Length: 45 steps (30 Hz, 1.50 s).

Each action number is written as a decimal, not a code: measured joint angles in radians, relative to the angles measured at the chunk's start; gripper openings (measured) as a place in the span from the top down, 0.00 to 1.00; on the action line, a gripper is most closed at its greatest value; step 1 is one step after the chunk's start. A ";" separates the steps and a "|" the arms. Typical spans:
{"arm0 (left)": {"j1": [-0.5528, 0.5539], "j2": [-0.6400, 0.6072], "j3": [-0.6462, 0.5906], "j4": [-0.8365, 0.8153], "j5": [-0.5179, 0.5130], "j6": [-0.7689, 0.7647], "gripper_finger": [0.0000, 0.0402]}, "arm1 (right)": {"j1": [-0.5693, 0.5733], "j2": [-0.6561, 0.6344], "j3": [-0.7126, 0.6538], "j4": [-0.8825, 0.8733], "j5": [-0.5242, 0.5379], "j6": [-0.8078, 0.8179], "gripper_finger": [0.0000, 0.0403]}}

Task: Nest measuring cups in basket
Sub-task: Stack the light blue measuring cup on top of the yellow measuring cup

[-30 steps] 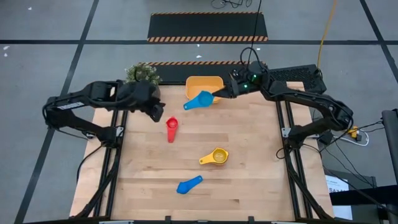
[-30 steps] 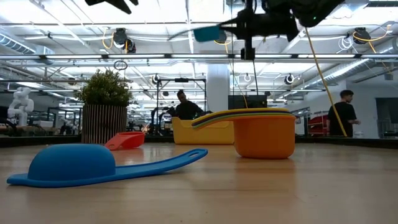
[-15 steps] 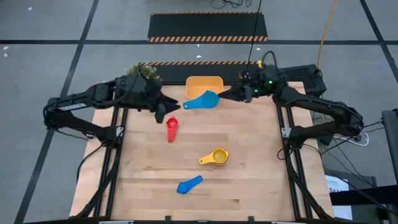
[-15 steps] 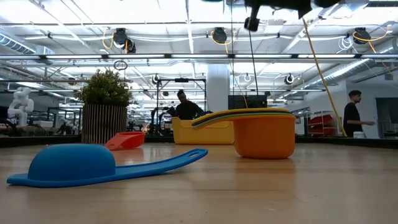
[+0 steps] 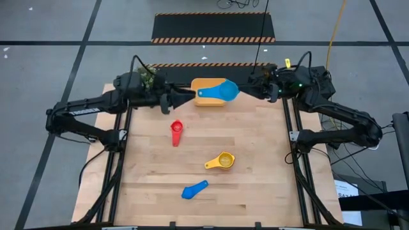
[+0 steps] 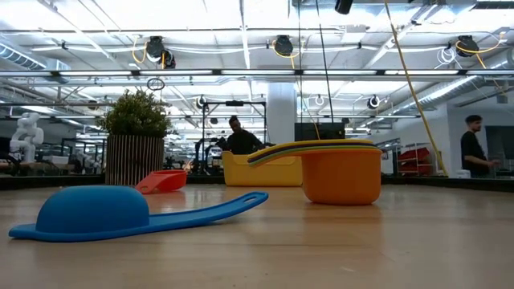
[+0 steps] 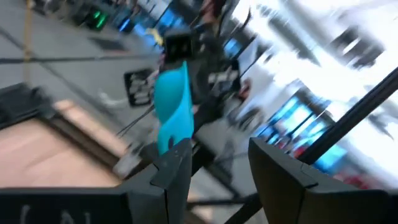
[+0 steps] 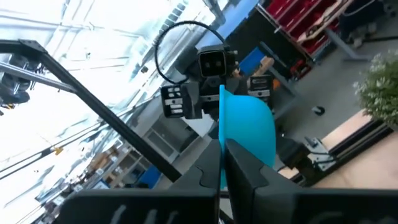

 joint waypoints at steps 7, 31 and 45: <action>0.020 0.001 -0.112 0.171 0.000 -0.097 0.60 | 0.000 -0.009 0.000 0.003 0.013 0.009 1.00; 0.041 0.080 -0.182 0.357 -0.016 -0.117 0.60 | 0.000 -0.001 0.000 -0.020 0.042 0.061 1.00; 0.072 0.164 -0.180 0.583 0.151 -0.192 0.60 | 0.001 -0.002 0.000 -0.023 0.006 0.080 1.00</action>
